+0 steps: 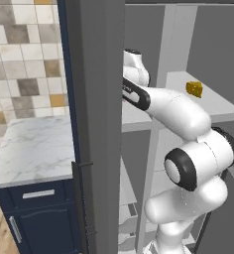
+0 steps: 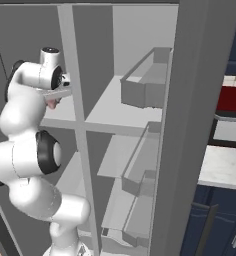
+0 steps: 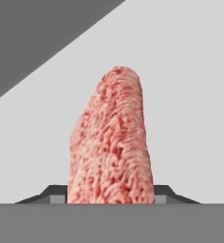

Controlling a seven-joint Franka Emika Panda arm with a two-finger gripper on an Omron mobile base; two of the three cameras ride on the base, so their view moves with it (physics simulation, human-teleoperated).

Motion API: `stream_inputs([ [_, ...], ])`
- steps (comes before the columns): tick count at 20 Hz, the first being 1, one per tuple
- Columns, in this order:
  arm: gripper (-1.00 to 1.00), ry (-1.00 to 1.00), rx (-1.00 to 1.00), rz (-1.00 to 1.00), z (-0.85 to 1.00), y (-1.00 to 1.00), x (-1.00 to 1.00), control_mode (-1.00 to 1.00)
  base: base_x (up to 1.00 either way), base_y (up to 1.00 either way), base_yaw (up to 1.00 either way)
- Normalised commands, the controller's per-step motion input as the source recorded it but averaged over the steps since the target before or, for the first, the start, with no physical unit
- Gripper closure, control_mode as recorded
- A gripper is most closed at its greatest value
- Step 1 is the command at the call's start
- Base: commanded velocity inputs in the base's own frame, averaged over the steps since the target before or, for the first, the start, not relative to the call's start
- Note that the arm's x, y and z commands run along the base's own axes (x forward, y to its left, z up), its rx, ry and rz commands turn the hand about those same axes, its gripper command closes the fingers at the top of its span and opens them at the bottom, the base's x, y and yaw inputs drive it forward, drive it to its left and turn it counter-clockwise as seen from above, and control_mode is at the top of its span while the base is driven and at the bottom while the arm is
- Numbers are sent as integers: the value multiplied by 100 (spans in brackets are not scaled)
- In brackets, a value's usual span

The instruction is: Pick up the frozen steak from the freezer, place it on any shelf in the fridge, and close the fridge and freezer doors when done.

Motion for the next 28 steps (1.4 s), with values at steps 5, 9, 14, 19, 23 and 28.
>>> stream_inputs([
  [5,100,-6,0,-7,32,-5,-98,-100,0,0,0],
  [9,100,-1,0,-16,31,-3,-100,-100,0,0,0],
  [14,100,0,0,-22,6,-23,-100,-100,0,0,0],
  [19,100,0,0,-20,0,-34,-100,-100,0,0,0],
  [23,100,0,0,-19,0,-46,-100,-100,0,0,0],
  [28,100,0,0,-23,2,-93,-100,-100,0,0,0],
])
